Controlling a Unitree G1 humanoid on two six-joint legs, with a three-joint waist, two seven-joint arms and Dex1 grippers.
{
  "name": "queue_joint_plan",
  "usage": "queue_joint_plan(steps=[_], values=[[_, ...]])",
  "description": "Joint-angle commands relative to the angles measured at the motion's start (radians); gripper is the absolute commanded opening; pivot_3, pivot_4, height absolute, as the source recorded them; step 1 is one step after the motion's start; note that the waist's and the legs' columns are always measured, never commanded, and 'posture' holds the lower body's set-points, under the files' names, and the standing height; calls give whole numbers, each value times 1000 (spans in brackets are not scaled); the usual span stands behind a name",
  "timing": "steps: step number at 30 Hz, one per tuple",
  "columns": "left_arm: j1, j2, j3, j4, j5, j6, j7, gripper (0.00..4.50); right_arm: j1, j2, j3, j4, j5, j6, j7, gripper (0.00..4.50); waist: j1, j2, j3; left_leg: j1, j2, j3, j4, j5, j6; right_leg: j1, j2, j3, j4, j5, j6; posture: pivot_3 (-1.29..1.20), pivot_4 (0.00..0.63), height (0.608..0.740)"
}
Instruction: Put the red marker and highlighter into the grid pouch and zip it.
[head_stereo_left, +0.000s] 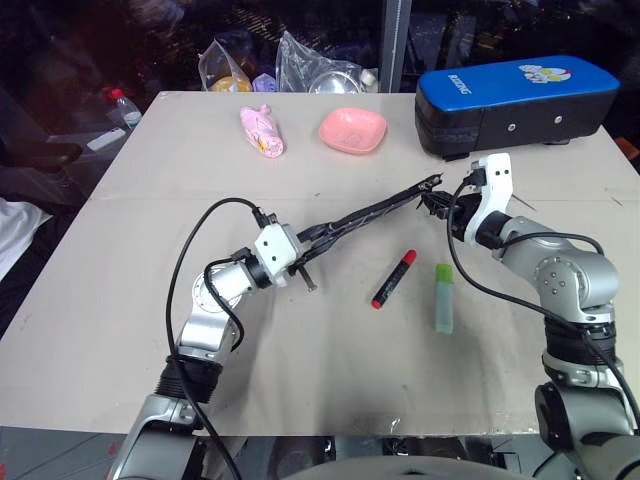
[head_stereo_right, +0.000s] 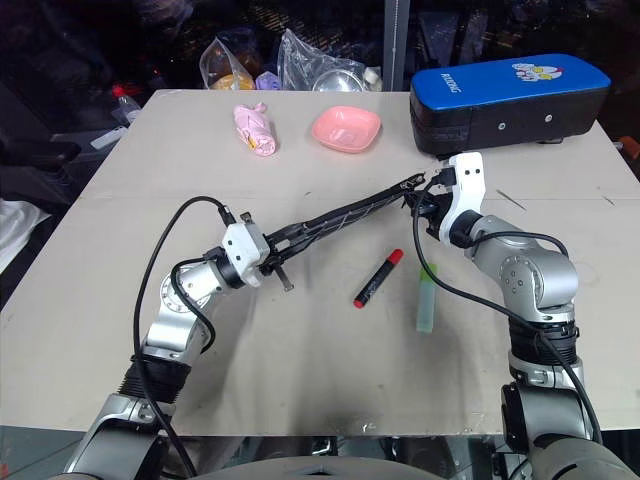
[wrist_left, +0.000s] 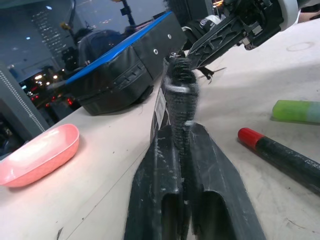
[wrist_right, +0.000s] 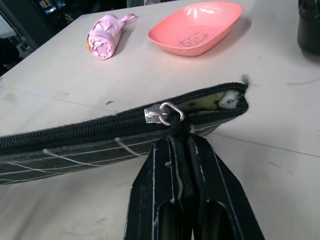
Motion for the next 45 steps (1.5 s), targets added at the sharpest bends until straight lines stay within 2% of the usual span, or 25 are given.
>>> queue_joint_plan(steps=[1, 3, 7, 19, 22, 24, 27, 34, 45], values=[[-4, -7, 25, -26, -6, -2, 8, 2247, -25, 5, -18, -27, 1, -21, 1, 0, 0, 0, 0, 0, 0, 0, 0, 0, 0, 0, 0, 0, 0, 0, 0, 0, 150, 740], [-4, -14, 23, -41, -21, 13, -1, 3090, -26, 6, -16, -29, 2, -20, 2, 0, 0, 0, 0, 0, 0, 0, 0, 0, 0, 0, 0, 0, 0, 0, 0, 0, 150, 740], [-3, -25, 15, -69, -39, 49, -20, 3090, -27, 6, -10, -31, -1, -23, 8, 0, 0, 0, 0, -1, 0, 0, 0, 0, 0, -1, 0, 0, 0, 0, 0, 0, 150, 740], [-59, -97, -10, -6, 43, 53, 31, 3090, -27, 17, 0, -40, -8, -25, 13, 0, 0, 0, 0, -1, 0, 0, 0, 0, 0, -1, 0, 1, 0, 0, 0, 0, 150, 740], [-69, -106, -9, 4, 47, 48, 29, 2277, -23, 23, 2, -44, -10, -24, 11, 0, -1, 0, 0, -1, 0, 1, -1, 0, 0, -1, 0, 1, 0, 0, 0, 0, 150, 740], [-73, -111, -10, 4, 47, 50, 27, 1219, -21, 24, 4, -46, -11, -23, 12, 0, -1, 0, 0, -1, 0, 1, -1, 0, 0, -2, 0, 1, 0, 0, 0, 0, 150, 740], [-73, -114, -12, 2, 50, 50, 22, 56, -21, 25, 6, -46, -14, -23, 14, 0, -1, 0, 0, -2, 0, 1, -1, 0, 0, -2, 0, 1, 0, 0, 0, 0, 150, 740], [-68, -113, -13, -5, 64, 50, 27, 23, -22, 25, 8, -53, -16, -21, 16, 0, -1, 0, 0, -2, 0, 1, -1, 0, 0, -2, 0, 1, 0, 0, 0, 0, 150, 740], [-69, -137, -19, 5, 106, 40, 73, 23, -14, -20, 104, -115, -19, 2, 99, 0, 0, 0, 0, -2, 0, 1, -1, 0, 0, -2, 0, 1, 0, 0, 0, 0, 150, 740]])
